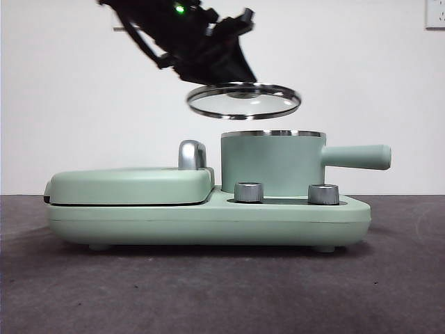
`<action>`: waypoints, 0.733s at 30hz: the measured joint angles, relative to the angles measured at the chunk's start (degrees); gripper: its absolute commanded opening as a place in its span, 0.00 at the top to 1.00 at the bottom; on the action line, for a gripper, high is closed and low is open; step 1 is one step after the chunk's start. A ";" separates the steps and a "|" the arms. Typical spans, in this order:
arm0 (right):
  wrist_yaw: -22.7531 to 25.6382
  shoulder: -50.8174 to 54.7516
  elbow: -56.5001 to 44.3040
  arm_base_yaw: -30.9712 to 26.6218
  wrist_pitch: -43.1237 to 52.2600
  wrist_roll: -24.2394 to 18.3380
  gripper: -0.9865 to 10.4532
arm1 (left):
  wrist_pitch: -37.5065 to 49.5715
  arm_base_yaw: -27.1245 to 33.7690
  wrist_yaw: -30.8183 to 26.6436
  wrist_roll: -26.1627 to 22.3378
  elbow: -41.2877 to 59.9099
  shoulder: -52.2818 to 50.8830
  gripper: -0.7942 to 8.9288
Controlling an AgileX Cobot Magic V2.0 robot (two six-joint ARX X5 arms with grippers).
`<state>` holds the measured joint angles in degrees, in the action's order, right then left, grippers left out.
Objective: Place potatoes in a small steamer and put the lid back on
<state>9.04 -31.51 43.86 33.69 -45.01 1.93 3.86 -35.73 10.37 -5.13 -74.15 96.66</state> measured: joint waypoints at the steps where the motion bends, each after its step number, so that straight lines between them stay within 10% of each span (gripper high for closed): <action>1: -0.02 0.00 0.00 0.00 -0.22 0.00 0.60 | 0.20 -0.09 0.02 0.00 -1.70 1.40 0.90; 22: -0.02 0.00 0.00 0.00 -0.66 -0.63 0.60 | 1.97 -0.57 0.02 -2.34 -10.21 11.65 0.90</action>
<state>9.02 -31.51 43.86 33.69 -45.67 1.30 5.82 -36.29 10.39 -7.46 -84.36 108.31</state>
